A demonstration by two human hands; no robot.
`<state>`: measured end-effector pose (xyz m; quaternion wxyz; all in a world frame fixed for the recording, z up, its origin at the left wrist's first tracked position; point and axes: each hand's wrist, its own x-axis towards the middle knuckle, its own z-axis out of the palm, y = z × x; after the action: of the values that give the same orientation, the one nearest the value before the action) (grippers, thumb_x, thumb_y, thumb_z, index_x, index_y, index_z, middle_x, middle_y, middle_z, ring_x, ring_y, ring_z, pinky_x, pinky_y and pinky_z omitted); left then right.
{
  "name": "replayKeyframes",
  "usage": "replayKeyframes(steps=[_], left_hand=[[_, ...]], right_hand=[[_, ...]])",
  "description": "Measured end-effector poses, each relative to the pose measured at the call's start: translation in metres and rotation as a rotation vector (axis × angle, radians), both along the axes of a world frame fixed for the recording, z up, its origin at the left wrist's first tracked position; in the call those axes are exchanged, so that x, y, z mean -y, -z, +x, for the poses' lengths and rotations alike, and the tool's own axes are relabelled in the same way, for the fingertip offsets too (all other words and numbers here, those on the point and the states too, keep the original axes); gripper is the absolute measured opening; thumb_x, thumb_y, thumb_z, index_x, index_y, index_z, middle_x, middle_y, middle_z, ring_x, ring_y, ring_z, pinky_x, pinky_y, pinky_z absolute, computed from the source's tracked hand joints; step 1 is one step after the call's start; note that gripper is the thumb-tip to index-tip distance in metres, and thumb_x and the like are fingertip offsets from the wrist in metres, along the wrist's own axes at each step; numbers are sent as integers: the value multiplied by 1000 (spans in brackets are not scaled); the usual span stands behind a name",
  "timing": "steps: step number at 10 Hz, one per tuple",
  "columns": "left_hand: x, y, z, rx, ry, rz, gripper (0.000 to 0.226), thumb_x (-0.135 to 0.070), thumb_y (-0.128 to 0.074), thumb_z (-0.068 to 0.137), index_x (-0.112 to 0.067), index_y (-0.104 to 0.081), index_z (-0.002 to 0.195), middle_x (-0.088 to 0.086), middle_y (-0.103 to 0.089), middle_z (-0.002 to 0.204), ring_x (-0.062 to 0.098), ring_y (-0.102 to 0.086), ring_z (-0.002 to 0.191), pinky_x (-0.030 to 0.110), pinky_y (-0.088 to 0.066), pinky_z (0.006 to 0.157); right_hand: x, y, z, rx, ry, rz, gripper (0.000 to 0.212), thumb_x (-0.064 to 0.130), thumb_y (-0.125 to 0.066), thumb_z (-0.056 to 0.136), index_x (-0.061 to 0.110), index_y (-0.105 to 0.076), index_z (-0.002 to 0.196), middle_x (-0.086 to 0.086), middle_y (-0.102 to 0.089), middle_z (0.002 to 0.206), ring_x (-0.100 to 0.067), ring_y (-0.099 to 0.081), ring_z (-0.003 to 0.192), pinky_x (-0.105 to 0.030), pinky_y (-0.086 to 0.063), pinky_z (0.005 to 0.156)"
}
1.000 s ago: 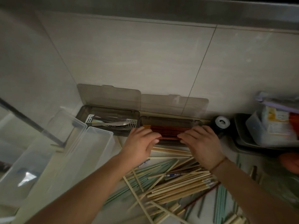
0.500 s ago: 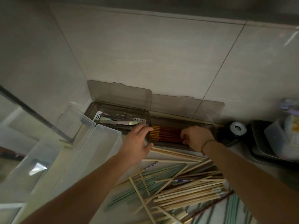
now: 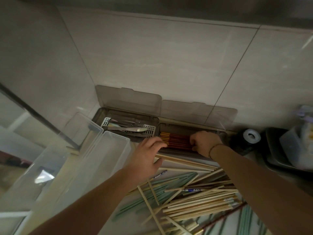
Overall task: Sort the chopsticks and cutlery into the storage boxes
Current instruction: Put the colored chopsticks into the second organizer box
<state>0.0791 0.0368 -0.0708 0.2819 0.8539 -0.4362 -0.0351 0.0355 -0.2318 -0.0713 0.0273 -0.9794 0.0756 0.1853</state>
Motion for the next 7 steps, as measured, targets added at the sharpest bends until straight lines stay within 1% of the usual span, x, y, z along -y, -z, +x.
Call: replayKeyframes(steps=[1, 2, 3, 4, 5, 6, 7], left_hand=[[-8, -7, -17, 97, 109, -16, 30, -30, -63, 85, -21, -63, 113, -3, -52, 118, 18, -50, 108, 37, -47, 90], [-23, -6, -45, 177, 318, -17, 17, -33, -66, 85, -23, -65, 98, -3, -57, 104, 17, -52, 98, 34, -48, 83], [-50, -4, -81, 163, 606, 84, 15, -42, -59, 92, -27, -62, 92, -9, -59, 92, 13, -53, 92, 31, -47, 82], [-81, 15, -108, 107, 819, 147, 12, -43, -58, 91, -31, -57, 92, -14, -52, 96, 8, -52, 97, 25, -41, 90], [-101, 41, -132, 172, 835, 363, 10, -45, -64, 82, -37, -58, 80, -20, -51, 86, -6, -48, 84, 17, -35, 77], [-126, 64, -158, 117, 960, 288, 14, -44, -58, 76, -34, -55, 67, -19, -59, 76, 2, -46, 70, 25, -24, 68], [-141, 74, -171, -1120, 772, -478, 25, -25, -29, 101, -23, -54, 98, -6, -56, 103, 9, -52, 90, 27, -37, 83]], right_hand=[[1, -12, -6, 42, 54, 70, 10, 40, -59, 89, 33, -61, 95, 4, -63, 101, -18, -59, 93, -31, -51, 77], [-8, -30, -24, 258, 75, 129, 17, 39, -54, 93, 27, -63, 101, 4, -62, 94, -19, -59, 90, -32, -51, 74], [-31, -38, -66, 465, -4, 188, 15, 36, -57, 91, 27, -65, 101, 5, -62, 91, -17, -59, 84, -33, -52, 68], [-60, -34, -121, 491, -116, 267, 9, 35, -57, 88, 32, -64, 92, 10, -64, 84, -12, -61, 74, -27, -52, 59], [-91, -23, -172, 427, -202, 311, 6, 35, -55, 85, 33, -59, 81, 13, -60, 77, -7, -58, 70, -23, -45, 57], [-115, -3, -221, 328, -369, 398, 9, 43, -61, 83, 34, -59, 83, 16, -58, 80, -2, -57, 75, -19, -43, 59], [-122, 12, -251, 241, -475, 362, 18, 55, -56, 85, 37, -56, 82, 17, -55, 77, 3, -55, 73, -16, -44, 54]])
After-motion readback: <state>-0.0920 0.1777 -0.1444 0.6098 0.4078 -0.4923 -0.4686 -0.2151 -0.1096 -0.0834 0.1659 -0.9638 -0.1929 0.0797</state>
